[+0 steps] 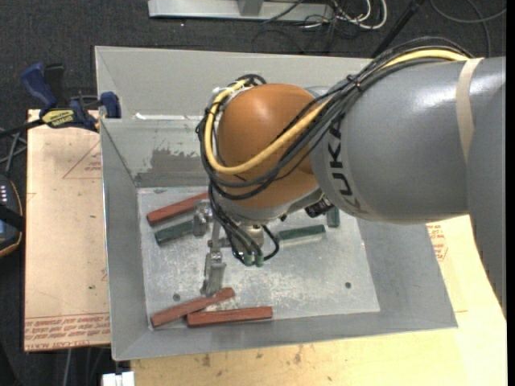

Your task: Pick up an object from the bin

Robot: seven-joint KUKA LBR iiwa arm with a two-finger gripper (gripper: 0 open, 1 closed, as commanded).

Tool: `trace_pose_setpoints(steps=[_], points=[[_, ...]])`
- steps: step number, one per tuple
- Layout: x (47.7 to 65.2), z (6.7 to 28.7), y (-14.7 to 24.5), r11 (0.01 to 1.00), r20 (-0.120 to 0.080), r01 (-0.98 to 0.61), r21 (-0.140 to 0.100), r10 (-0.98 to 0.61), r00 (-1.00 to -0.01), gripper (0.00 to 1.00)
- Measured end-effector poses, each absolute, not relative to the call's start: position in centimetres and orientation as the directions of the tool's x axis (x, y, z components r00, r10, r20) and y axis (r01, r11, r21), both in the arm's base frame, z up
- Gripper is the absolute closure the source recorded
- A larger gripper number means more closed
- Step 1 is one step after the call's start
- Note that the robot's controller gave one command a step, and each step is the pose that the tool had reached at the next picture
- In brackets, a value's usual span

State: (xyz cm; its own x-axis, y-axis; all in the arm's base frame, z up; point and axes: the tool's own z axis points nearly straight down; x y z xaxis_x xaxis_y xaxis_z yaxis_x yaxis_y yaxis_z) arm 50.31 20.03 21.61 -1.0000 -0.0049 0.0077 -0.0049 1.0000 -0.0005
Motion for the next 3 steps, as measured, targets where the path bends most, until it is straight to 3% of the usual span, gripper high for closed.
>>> trace_pose_setpoints(steps=[1,2,3], points=[[50.5,22.0,19.9,1.000,0.000,-0.001,0.001,-0.001,-1.000,0.00],[50.7,16.7,18.4,0.999,-0.006,-0.039,0.003,-0.039,-0.999,0.00],[49.4,12.8,16.6,0.997,0.001,0.075,0.001,0.075,-0.997,0.00]])
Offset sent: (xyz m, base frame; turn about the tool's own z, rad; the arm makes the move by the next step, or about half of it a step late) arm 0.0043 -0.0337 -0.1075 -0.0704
